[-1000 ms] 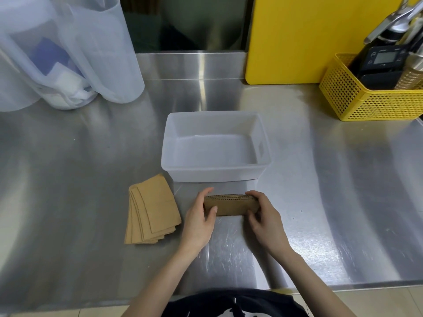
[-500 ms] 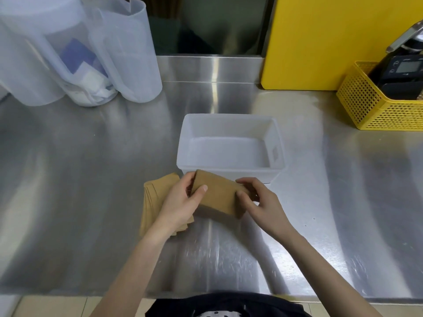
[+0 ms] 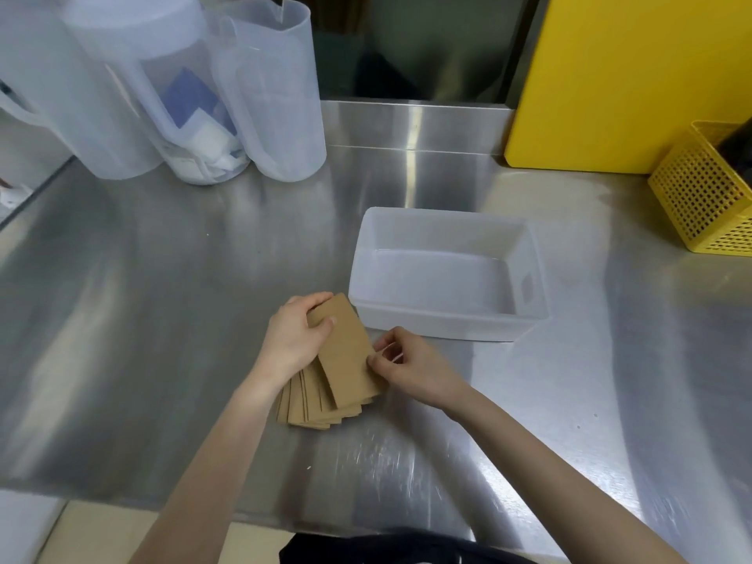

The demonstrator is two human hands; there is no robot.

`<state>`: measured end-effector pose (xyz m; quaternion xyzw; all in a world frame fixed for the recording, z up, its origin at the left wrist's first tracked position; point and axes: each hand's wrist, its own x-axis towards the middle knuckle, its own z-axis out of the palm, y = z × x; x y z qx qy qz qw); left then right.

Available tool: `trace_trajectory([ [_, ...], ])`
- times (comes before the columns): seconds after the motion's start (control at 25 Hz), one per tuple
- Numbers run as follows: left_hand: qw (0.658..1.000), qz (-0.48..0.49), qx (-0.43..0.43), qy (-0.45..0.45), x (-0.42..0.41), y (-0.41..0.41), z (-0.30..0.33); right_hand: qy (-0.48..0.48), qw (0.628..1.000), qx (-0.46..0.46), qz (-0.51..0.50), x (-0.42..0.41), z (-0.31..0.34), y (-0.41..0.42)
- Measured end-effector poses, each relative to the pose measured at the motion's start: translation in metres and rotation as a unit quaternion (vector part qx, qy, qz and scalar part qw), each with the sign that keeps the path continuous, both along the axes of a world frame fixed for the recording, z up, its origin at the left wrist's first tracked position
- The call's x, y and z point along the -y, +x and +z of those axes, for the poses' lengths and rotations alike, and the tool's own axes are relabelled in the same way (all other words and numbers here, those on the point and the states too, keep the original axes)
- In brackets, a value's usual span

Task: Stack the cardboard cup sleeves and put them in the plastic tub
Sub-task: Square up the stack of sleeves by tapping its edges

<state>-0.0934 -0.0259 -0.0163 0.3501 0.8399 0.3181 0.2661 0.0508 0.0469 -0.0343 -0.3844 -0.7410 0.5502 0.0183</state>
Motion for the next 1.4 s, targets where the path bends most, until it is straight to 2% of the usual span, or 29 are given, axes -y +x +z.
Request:
trace_trajectory([
  [0.12, 1.000, 0.005, 0.007, -0.006, 0.000, -0.002, -0.007, 0.014, 0.999, 0.030, 0.021, 0.004, -0.006, -0.010],
  [0.28, 1.000, 0.020, 0.008, 0.002, 0.005, -0.007, -0.019, -0.026, 0.999, 0.031, 0.006, 0.006, -0.016, -0.016],
  [0.44, 0.998, 0.045, 0.053, -0.002, 0.010, -0.012, -0.028, -0.060, 0.998, 0.022, -0.027, 0.010, -0.023, -0.018],
  [0.76, 0.992, 0.087, 0.094, 0.016, 0.018, -0.011, -0.031, -0.084, 0.996, 0.024, -0.028, 0.013, -0.026, -0.025],
  [0.92, 0.982, 0.127, 0.139, -0.013, 0.030, -0.011, -0.026, -0.088, 0.996, 0.027, -0.019, 0.013, -0.029, -0.027],
  [1.08, 0.970, 0.111, 0.217, -0.014, 0.037, -0.003, -0.023, -0.096, 0.995, 0.034, -0.010, 0.016, -0.034, -0.030],
  [1.4, 0.969, 0.108, 0.224, 0.008, 0.036, 0.012, -0.026, -0.126, 0.992, 0.014, -0.023, 0.019, -0.035, -0.034],
])
